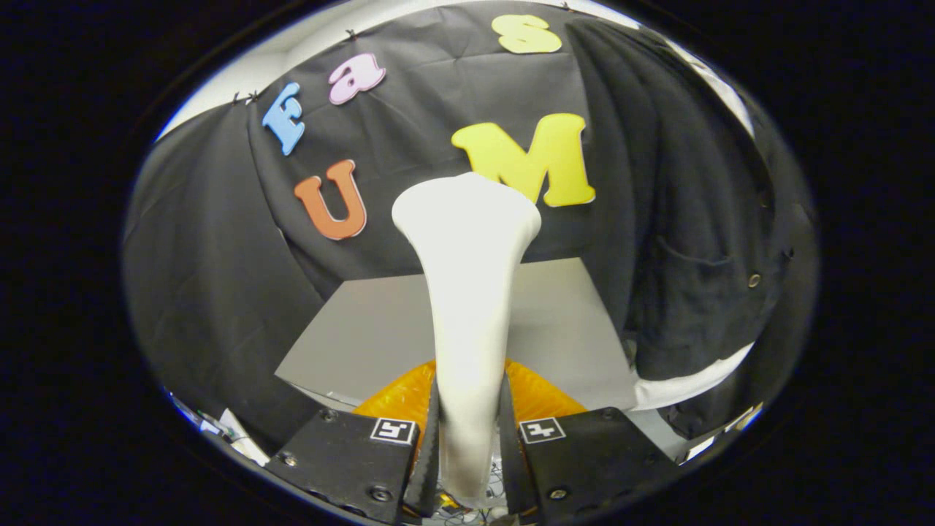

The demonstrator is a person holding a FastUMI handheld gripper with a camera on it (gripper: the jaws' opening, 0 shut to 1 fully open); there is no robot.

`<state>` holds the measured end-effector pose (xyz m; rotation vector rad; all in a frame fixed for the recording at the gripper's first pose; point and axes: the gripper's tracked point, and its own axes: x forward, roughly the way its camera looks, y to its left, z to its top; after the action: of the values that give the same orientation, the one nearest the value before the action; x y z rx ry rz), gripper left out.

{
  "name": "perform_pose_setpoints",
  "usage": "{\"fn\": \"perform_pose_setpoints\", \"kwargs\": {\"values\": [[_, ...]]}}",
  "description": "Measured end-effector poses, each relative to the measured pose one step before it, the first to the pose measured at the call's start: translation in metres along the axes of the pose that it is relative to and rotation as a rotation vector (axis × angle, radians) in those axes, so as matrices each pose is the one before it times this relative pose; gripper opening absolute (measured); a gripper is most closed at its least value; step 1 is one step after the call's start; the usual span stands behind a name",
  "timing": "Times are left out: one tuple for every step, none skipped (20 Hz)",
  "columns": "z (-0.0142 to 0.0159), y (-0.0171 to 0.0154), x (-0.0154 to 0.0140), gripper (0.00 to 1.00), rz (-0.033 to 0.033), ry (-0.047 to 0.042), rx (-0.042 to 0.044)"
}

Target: Iron the clothes twice with a garment steamer, once on the left side and once on the right side.

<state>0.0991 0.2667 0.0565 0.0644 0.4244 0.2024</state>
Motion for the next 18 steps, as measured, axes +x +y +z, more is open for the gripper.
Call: {"fn": "perform_pose_setpoints", "kwargs": {"values": [[0.00219,-0.01092,-0.01194,0.39,-0.00942,-0.02332,0.00914],[0.00156,-0.01103,-0.01226,0.39,-0.00974,-0.02280,0.00871],[0.00350,-0.01195,-0.01252,0.39,-0.00951,-0.02238,0.00940],[0.00196,-0.01210,-0.01194,0.39,-0.01038,-0.02119,0.00699],[0.00450,-0.01315,-0.01204,0.39,-0.01584,-0.02481,0.00497],[0.00635,-0.01514,-0.00946,0.39,-0.01975,-0.02640,0.00141],[0.00648,-0.01461,-0.00940,0.39,-0.02054,-0.02405,0.00227],[0.00743,-0.01781,-0.00962,0.39,-0.02108,-0.02623,0.00311],[0.00559,-0.01222,-0.01357,0.39,-0.02198,-0.02663,0.00379],[0.01315,-0.01060,-0.01161,0.39,-0.02247,-0.02951,0.00399],[0.01049,-0.01200,-0.00892,0.39,-0.01736,-0.02656,0.00167],[0.00962,-0.01151,-0.00589,0.39,-0.01283,-0.02554,0.00079],[0.00970,-0.00954,-0.00513,0.39,-0.01215,-0.02292,-0.00039],[0.00941,-0.00828,-0.00270,0.39,-0.00739,-0.02731,-0.00038],[0.01049,-0.00742,-0.00245,0.39,-0.00864,-0.02556,-0.00467],[0.00886,-0.00623,-0.00132,0.39,-0.00697,-0.02496,-0.00260],[0.00978,-0.00593,-0.00171,0.38,-0.00244,-0.02292,0.00047],[0.01052,-0.00536,-0.00148,0.39,-0.00030,-0.02194,0.00208]]}}
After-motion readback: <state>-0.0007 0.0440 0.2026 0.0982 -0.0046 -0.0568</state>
